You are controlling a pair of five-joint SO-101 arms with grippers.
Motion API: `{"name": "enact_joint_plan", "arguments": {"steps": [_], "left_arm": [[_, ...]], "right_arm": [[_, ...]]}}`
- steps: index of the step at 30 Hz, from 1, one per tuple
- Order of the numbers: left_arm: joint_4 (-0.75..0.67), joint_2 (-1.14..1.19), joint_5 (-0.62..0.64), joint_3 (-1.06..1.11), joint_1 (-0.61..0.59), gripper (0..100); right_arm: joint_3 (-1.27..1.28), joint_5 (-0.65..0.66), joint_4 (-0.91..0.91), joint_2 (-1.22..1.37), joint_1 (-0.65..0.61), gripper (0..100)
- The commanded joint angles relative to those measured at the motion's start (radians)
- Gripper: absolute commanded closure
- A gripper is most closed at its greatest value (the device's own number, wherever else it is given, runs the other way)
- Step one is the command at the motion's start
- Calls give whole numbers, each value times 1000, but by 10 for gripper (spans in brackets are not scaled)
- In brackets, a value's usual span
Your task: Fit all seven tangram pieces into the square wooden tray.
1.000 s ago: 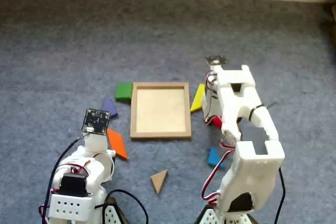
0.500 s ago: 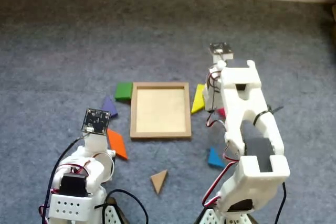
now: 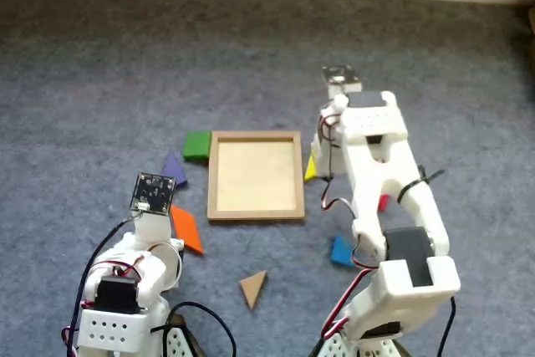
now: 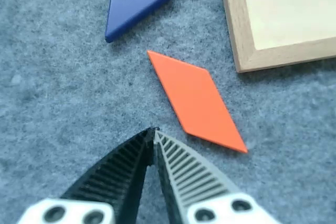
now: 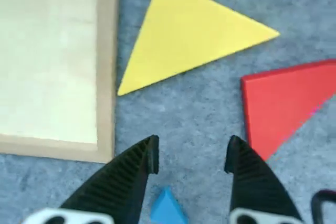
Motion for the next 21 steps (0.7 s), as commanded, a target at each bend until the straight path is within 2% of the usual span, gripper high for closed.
{"name": "enact_joint_plan", "arguments": {"steps": [1,4,10,15,21], "left_arm": [[3,-50,-6,19,16,995],[3,-50,-6,19,16,995],[3,-50,-6,19,16,995],[3,-50,-6,19,16,995],[3,-50,-6,19,16,995]], "right_arm": [[-47,-94,-58,-65,67,664],[-47,-155,-101,-65,99,611],[-30,-170,-176,4,124,612],[-31,-170,-177,125,125,612],[-33,-170,-193,136,148,612]]}}
